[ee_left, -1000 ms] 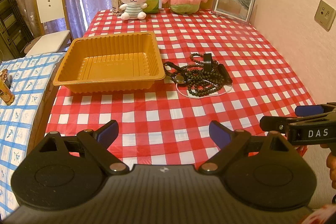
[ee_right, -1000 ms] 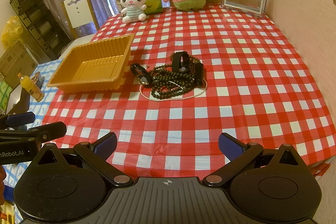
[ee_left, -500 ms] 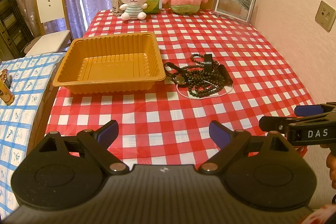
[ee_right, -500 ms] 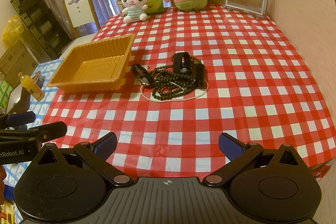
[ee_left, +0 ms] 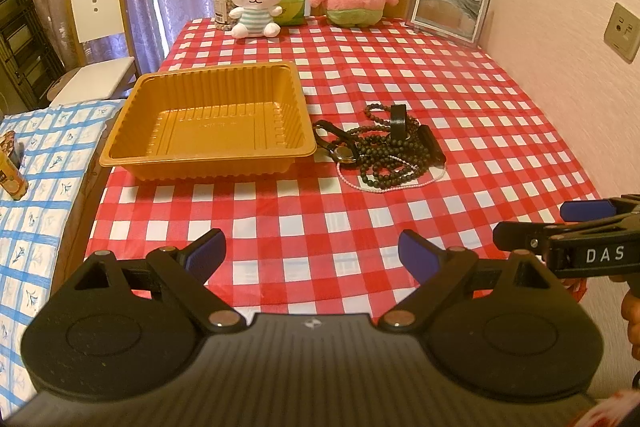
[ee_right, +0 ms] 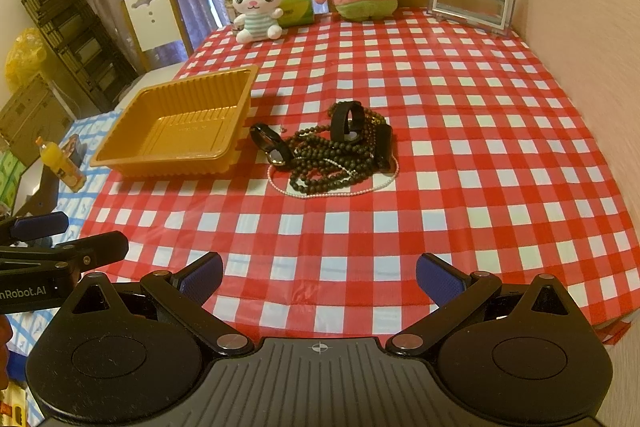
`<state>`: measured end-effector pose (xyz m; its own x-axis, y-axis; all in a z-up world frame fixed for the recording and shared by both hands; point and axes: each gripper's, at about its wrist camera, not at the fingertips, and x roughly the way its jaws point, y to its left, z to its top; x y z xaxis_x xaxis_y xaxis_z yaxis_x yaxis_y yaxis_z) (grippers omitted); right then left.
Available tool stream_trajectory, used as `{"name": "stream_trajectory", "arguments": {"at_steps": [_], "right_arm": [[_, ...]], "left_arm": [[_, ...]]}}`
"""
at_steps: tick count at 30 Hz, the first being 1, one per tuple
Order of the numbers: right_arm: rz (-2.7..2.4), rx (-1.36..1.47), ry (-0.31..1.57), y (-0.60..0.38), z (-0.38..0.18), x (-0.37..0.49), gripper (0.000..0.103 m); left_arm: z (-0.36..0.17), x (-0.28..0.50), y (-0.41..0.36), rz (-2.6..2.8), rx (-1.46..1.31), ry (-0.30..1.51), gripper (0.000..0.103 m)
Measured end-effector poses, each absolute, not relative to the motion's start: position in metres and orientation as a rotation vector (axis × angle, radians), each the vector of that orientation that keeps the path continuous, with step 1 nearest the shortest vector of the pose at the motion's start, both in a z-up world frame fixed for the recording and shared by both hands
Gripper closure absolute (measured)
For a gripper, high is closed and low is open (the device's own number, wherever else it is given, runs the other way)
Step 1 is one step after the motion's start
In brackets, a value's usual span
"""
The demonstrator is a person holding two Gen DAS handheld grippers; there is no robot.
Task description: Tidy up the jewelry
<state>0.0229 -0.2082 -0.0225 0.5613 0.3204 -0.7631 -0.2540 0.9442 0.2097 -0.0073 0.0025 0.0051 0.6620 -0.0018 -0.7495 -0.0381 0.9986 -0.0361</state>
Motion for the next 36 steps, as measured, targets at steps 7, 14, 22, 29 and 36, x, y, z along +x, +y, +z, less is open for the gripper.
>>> {"name": "stream_trajectory", "arguments": {"at_steps": [7,14,22,29,36], "right_arm": [[0.339,0.078,0.914,-0.209,-0.024,0.026,0.000],[0.345,0.078,0.913,-0.205,-0.020,0.032,0.000],[0.347,0.078,0.913,-0.215,-0.027,0.032,0.001],[0.351,0.076,0.912,-0.221,-0.021,0.029,0.000],[0.387,0.094,0.909,-0.232,-0.034,0.050,0.001]], "left_arm": [[0.007,-0.009,0.003,0.023,-0.052,0.848,0.011],[0.009,-0.011,0.005,0.031,-0.053,0.849,0.011],[0.009,-0.011,0.005,0.027,-0.059,0.855,0.011],[0.004,-0.003,-0.005,0.032,-0.076,0.859,0.011],[-0.001,0.002,-0.012,0.059,-0.118,0.874,0.011]]}}
